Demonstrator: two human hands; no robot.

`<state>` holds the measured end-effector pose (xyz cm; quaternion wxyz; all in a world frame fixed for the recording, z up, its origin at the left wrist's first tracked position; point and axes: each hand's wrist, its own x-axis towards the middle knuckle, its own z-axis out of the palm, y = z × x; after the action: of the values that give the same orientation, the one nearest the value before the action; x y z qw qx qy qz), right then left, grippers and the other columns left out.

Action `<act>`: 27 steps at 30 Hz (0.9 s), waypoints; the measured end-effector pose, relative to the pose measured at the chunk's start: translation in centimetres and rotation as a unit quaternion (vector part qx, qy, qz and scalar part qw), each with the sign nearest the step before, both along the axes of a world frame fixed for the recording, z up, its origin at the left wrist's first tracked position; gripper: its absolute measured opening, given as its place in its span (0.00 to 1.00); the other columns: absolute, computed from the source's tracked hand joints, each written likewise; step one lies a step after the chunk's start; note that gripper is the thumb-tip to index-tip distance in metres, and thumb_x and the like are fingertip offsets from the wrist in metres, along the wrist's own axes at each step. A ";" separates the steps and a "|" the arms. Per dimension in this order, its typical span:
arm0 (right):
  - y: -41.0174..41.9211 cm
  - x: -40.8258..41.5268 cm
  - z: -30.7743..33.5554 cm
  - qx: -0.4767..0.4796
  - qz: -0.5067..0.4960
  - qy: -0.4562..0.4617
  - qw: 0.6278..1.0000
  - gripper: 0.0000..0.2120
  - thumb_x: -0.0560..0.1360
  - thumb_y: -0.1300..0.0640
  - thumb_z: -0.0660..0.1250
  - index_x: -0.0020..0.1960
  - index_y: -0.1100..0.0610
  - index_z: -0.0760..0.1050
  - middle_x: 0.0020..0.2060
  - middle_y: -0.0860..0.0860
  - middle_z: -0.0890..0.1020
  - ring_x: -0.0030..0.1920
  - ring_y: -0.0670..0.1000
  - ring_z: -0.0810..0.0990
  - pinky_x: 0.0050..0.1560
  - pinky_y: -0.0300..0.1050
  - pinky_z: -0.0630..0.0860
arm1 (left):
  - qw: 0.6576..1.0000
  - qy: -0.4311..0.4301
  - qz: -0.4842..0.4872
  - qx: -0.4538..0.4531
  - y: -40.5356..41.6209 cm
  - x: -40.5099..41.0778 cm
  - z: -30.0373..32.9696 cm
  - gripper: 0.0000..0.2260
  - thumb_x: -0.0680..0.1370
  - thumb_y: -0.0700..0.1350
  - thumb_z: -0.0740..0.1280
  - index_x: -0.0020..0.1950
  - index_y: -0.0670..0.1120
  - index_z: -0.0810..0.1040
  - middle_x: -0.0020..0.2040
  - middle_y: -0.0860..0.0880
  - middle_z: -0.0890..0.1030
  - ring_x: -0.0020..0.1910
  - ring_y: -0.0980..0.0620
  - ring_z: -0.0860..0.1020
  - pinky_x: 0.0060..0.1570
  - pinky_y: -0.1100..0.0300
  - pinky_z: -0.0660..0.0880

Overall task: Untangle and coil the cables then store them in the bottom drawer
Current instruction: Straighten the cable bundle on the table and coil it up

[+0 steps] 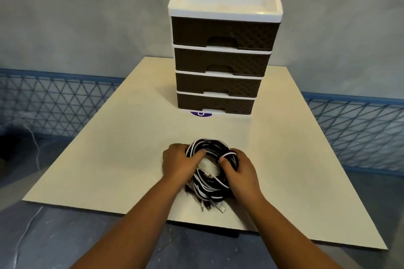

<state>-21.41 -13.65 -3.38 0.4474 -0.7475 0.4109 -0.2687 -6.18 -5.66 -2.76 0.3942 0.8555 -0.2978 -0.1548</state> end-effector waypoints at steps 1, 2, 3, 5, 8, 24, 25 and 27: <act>-0.1 0.1 0.0 -0.006 0.006 0.015 1.000 0.08 0.78 0.50 0.65 0.56 0.45 0.75 0.53 0.47 0.81 0.55 0.49 0.79 0.55 0.46 0.75 | 0.999 -0.020 0.001 0.028 0.0 0.2 -0.4 0.23 0.67 0.69 0.64 0.48 0.53 0.83 0.49 0.49 0.83 0.51 0.48 0.81 0.46 0.57 0.75; -0.3 0.2 -0.1 -0.009 0.013 0.028 0.999 0.14 0.78 0.49 0.64 0.62 0.49 0.74 0.58 0.49 0.80 0.59 0.51 0.78 0.59 0.48 0.74 | 0.999 -0.026 0.003 0.042 0.0 0.3 -0.6 0.28 0.68 0.69 0.66 0.59 0.52 0.81 0.57 0.48 0.81 0.59 0.47 0.77 0.55 0.54 0.74; -0.4 0.3 0.0 -0.004 0.016 0.044 0.999 0.20 0.78 0.48 0.64 0.68 0.52 0.71 0.63 0.51 0.78 0.63 0.52 0.76 0.64 0.48 0.72 | 0.999 -0.020 0.007 0.040 0.0 0.3 -0.7 0.32 0.70 0.68 0.67 0.66 0.51 0.76 0.64 0.47 0.77 0.64 0.46 0.73 0.61 0.52 0.71; -0.7 0.3 0.4 -0.006 0.023 0.065 0.998 0.26 0.79 0.47 0.63 0.74 0.55 0.65 0.69 0.53 0.73 0.69 0.53 0.71 0.69 0.46 0.66 | 1.000 -0.024 0.007 -0.008 0.1 0.1 -0.5 0.32 0.72 0.65 0.68 0.71 0.50 0.71 0.68 0.48 0.73 0.68 0.47 0.69 0.66 0.52 0.67; -0.6 -0.1 1.3 -0.049 0.039 0.072 0.995 0.26 0.81 0.45 0.58 0.76 0.55 0.63 0.72 0.53 0.70 0.72 0.53 0.68 0.67 0.40 0.61 | 0.996 -0.035 -0.039 -0.068 0.1 -0.5 0.2 0.26 0.77 0.60 0.65 0.72 0.51 0.70 0.71 0.50 0.71 0.69 0.49 0.68 0.68 0.52 0.66; 0.9 0.5 -0.6 -0.174 0.077 0.163 0.968 0.27 0.83 0.44 0.48 0.79 0.52 0.54 0.79 0.47 0.54 0.79 0.48 0.52 0.76 0.44 0.50 | 0.992 -0.083 -0.083 -0.039 0.4 -3.5 -1.4 0.20 0.83 0.46 0.56 0.76 0.53 0.63 0.78 0.55 0.60 0.76 0.54 0.59 0.73 0.58 0.56; 0.9 0.5 -0.6 -0.176 0.079 0.167 0.967 0.26 0.84 0.44 0.48 0.80 0.52 0.54 0.79 0.47 0.54 0.79 0.48 0.52 0.76 0.43 0.49 | 0.992 -0.088 -0.084 -0.033 0.3 -3.4 -1.5 0.20 0.83 0.46 0.56 0.77 0.53 0.63 0.78 0.55 0.59 0.76 0.54 0.59 0.73 0.59 0.56; 0.9 0.4 -0.6 -0.184 0.084 0.174 0.964 0.26 0.84 0.46 0.48 0.80 0.53 0.53 0.79 0.48 0.53 0.79 0.49 0.51 0.76 0.43 0.49 | 0.991 -0.098 -0.089 -0.022 0.3 -3.3 -1.6 0.21 0.83 0.46 0.55 0.77 0.53 0.62 0.78 0.55 0.58 0.76 0.54 0.58 0.73 0.58 0.56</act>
<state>-20.97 -12.80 -3.99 0.2446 -0.8840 0.3615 -0.1674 -9.52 -5.40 -4.34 0.3663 0.8281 -0.4131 -0.0976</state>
